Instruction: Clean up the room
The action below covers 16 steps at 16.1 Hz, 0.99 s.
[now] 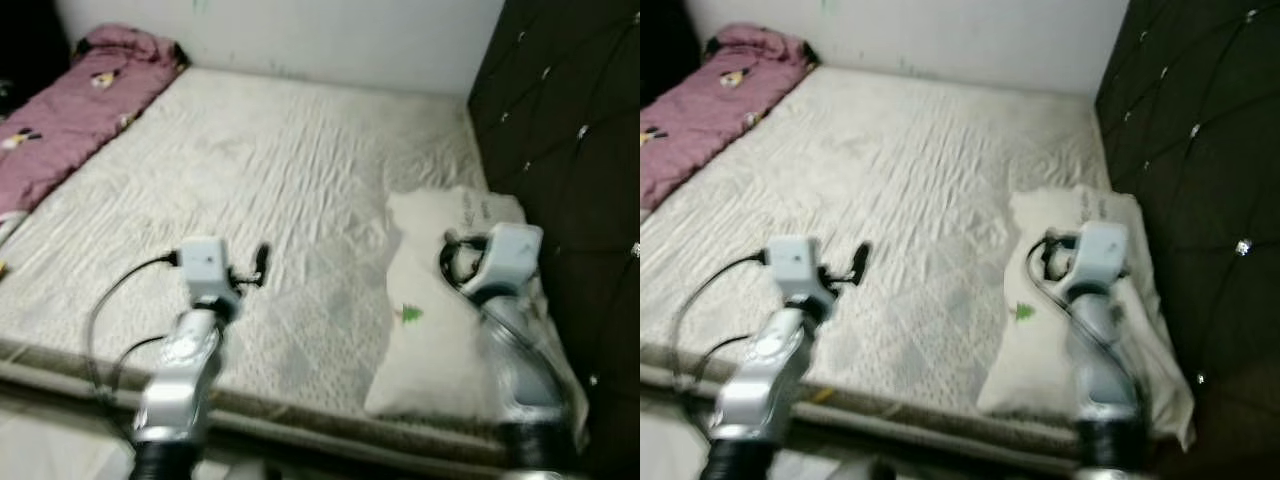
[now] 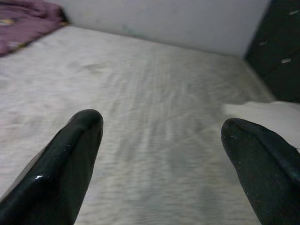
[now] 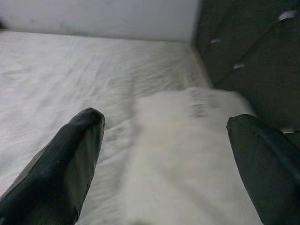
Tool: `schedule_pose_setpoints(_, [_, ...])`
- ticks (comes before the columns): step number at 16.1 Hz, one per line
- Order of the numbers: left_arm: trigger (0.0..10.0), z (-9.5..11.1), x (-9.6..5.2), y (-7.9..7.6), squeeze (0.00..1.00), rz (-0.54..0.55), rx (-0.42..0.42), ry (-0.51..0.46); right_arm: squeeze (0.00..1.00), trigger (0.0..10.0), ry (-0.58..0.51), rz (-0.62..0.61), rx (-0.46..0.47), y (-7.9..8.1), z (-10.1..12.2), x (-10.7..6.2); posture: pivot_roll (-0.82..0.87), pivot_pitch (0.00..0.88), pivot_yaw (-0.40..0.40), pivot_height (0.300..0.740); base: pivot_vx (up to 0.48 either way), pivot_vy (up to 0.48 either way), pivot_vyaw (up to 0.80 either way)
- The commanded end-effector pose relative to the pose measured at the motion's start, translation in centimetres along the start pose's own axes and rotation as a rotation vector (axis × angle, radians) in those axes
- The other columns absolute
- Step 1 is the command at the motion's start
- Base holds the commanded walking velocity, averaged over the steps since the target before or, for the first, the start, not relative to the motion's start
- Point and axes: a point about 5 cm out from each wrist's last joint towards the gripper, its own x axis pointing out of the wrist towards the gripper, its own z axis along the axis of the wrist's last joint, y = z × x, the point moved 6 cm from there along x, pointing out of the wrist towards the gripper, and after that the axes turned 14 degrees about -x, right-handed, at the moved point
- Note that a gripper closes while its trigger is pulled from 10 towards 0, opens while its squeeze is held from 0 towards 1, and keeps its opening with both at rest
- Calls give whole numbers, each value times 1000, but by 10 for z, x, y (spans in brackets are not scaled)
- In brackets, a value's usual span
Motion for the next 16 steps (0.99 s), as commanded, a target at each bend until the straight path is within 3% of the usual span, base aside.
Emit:
schedule_pose_setpoints(1, [10000, 2, 1, -3, 0, -4, -1, -5, 0, 10000, 0, -15, -16, -8, 1, 2, 30, 0, 9, 740, 0, 461, 0])
schedule_pose_setpoints(7, [10000, 2, 1, -2, 0, -2, 2, -3, 0, 10000, 19, -18, -20, -8, -3, 1, 31, 0, 7, 740, 0, 462, 0])
schedule_pose_setpoints(9, [10000, 1, 1, -2, 0, 1, 4, -3, 0, 10000, 39, -15, -8, -7, -7, 1, 34, 0, 6, 740, 0, 377, -641])
schedule_pose_setpoints(12, [10000, 2, 0, -3, 0, -4, 11, -6, 0, 10000, 31, -4, -17, -5, -6, 2, 35, 0, 5, 740, 0, 0, -673])
schedule_pose_setpoints(16, [10000, 2, 0, -2, 0, -6, 10, -8, 0, 10000, 32, -16, 8, -5, -6, 2, 36, 0, 3, 740, 0, 0, 0])
